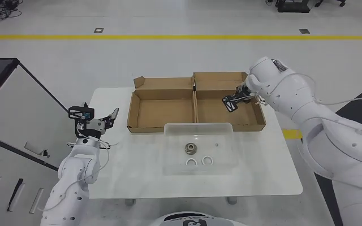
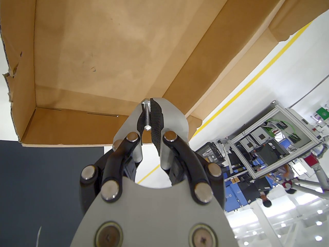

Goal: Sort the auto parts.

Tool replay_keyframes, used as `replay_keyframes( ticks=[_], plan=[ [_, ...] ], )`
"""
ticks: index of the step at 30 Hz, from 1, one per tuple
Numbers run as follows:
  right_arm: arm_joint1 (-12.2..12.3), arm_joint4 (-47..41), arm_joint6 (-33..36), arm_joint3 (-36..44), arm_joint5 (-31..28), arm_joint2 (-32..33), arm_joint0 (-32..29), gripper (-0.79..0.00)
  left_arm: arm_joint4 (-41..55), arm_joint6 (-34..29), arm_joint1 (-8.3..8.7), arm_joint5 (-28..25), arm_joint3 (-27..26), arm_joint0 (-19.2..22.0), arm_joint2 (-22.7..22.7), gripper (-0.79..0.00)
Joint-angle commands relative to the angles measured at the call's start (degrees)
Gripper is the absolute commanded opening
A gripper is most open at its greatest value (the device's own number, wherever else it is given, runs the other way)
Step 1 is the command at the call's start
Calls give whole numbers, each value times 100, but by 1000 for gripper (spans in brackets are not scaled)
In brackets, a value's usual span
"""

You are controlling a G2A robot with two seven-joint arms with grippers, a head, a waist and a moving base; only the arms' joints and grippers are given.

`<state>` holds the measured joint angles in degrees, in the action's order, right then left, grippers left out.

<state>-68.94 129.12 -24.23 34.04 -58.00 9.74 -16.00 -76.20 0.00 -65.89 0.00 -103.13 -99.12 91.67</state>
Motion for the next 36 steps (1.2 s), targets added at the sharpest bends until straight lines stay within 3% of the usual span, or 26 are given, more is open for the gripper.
replay_keyframes(
  ticks=[1,15,36],
  plan=[
    [-48,-25,18,-125,0,0,-29,-785,0,0,0,0,0,0,0,0],
    [-317,-245,115,-817,77,0,-357,-785,0,0,0,0,0,0,0,0],
    [-519,-492,-10,-1418,380,56,-448,-785,0,0,0,0,0,0,0,0]
  ],
)
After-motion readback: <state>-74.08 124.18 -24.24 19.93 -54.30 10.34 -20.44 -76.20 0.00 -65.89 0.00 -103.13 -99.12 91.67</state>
